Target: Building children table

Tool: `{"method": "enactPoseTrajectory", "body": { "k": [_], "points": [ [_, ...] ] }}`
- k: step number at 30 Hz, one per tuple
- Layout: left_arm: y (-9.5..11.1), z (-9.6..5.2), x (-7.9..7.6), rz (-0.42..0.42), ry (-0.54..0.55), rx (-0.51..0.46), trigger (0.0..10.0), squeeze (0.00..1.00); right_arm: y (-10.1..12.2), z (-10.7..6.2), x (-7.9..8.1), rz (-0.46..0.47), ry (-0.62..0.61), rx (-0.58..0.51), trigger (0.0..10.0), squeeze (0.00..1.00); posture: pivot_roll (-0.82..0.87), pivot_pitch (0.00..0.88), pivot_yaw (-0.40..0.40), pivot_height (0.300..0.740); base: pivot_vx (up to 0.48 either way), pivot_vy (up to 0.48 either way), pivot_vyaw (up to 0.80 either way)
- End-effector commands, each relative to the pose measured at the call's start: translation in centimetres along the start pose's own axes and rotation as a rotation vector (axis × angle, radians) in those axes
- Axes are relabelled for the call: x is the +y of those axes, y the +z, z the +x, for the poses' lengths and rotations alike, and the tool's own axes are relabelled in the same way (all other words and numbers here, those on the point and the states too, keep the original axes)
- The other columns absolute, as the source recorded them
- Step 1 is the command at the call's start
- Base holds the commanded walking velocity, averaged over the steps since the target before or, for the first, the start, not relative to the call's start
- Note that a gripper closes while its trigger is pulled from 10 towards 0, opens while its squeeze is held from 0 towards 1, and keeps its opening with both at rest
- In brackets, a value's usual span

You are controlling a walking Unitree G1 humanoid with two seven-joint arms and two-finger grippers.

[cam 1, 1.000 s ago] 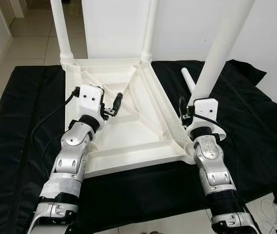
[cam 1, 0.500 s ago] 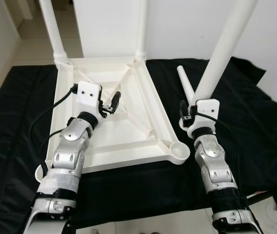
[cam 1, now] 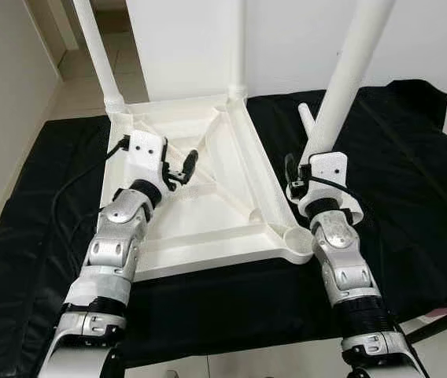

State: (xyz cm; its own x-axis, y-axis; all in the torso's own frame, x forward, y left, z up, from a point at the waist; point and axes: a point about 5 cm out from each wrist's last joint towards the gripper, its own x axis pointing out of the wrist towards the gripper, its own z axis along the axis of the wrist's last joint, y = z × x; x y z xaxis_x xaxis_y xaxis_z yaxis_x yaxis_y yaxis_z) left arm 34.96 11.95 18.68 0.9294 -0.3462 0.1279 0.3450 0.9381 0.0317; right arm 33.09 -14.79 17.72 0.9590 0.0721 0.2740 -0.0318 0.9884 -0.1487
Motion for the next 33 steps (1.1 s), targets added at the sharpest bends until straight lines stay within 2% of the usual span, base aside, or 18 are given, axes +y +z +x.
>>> {"method": "enactPoseTrajectory", "body": {
  "k": [1,6,7,9,10,12,13,14,16,19,22,25,28,33],
  "points": [
    [0.0,0.3,-0.3,0.009,-0.021,0.0,10.0,0.0,0.4,-0.1,0.2,0.023,-0.004,-0.029,10.0,0.0,-0.07,0.0,0.069,0.74,0.0,0.0,0.0],
    [-0.3,0.3,-1.2,0.046,-0.103,0.007,10.0,0.0,0.2,-0.7,0.4,0.032,0.004,-0.019,10.0,0.0,-0.06,0.0,0.053,0.74,0.0,0.0,0.0],
    [-0.7,-0.1,-2.0,0.099,-0.179,0.01,10.0,0.0,0.1,-1.0,0.7,0.036,0.015,-0.016,10.0,0.0,-0.05,0.0,0.038,0.74,0.0,0.0,0.0],
    [-1.4,-1.0,-3.1,0.151,-0.301,0.009,10.0,0.0,-0.1,-1.6,1.1,0.03,0.03,-0.015,10.0,0.0,-0.04,0.0,0.029,0.74,0.0,0.0,0.0],
    [-1.4,-1.0,-3.1,0.151,-0.301,0.009,10.0,0.0,-0.1,-1.6,1.1,0.03,0.03,-0.015,10.0,0.0,-0.04,0.0,0.029,0.74,0.0,0.0,0.0],
    [-2.4,-2.2,-4.1,0.181,-0.427,0.032,10.0,0.0,-0.1,-2.4,1.6,0.03,0.047,-0.022,10.0,0.0,-0.04,0.0,0.017,0.74,0.0,0.0,0.0],
    [-2.4,-2.2,-4.1,0.181,-0.427,0.032,10.0,0.0,-0.1,-2.4,1.6,0.03,0.047,-0.022,10.0,0.0,-0.04,0.0,0.017,0.74,0.0,0.0,0.0],
    [-2.9,-2.8,-4.5,0.179,-0.481,0.053,10.0,0.0,-0.1,-2.8,1.8,0.039,0.055,-0.022,10.0,0.0,-0.04,0.0,0.016,0.74,0.0,0.0,0.0],
    [-2.9,-2.8,-4.5,0.179,-0.481,0.053,10.0,0.0,-0.1,-2.8,1.8,0.039,0.055,-0.022,10.0,0.0,-0.04,0.0,0.016,0.74,0.0,0.0,0.0],
    [-4.0,-3.8,-4.8,0.214,-0.578,0.101,10.0,0.0,0.0,-3.8,2.1,0.03,0.066,-0.024,10.0,0.0,-0.04,0.004,0.01,0.74,0.0,0.0,0.0],
    [-4.4,-4.2,-4.9,0.231,-0.625,0.13,10.0,0.0,-0.1,-4.3,2.2,0.033,0.073,-0.015,10.0,0.0,-0.03,0.008,0.006,0.74,0.0,0.0,0.0],
    [-4.3,-4.6,-5.0,0.235,-0.663,0.129,10.0,0.0,-0.3,-4.7,2.2,0.022,0.082,-0.007,10.0,0.0,-0.03,0.012,0.006,0.74,0.0,0.0,0.0],
    [-4.0,-5.7,-4.9,0.242,-0.745,0.13,10.0,0.0,-0.2,-6.0,2.2,0.031,0.094,-0.004,10.0,0.0,-0.03,0.021,0.001,0.74,0.0,0.0,0.0],
    [-4.0,-6.2,-5.0,0.248,-0.78,0.139,10.0,0.0,0.0,-6.9,2.2,0.052,0.1,-0.008,10.0,0.0,-0.02,0.034,-0.003,0.74,0.0,0.0,0.0]
  ]
}}
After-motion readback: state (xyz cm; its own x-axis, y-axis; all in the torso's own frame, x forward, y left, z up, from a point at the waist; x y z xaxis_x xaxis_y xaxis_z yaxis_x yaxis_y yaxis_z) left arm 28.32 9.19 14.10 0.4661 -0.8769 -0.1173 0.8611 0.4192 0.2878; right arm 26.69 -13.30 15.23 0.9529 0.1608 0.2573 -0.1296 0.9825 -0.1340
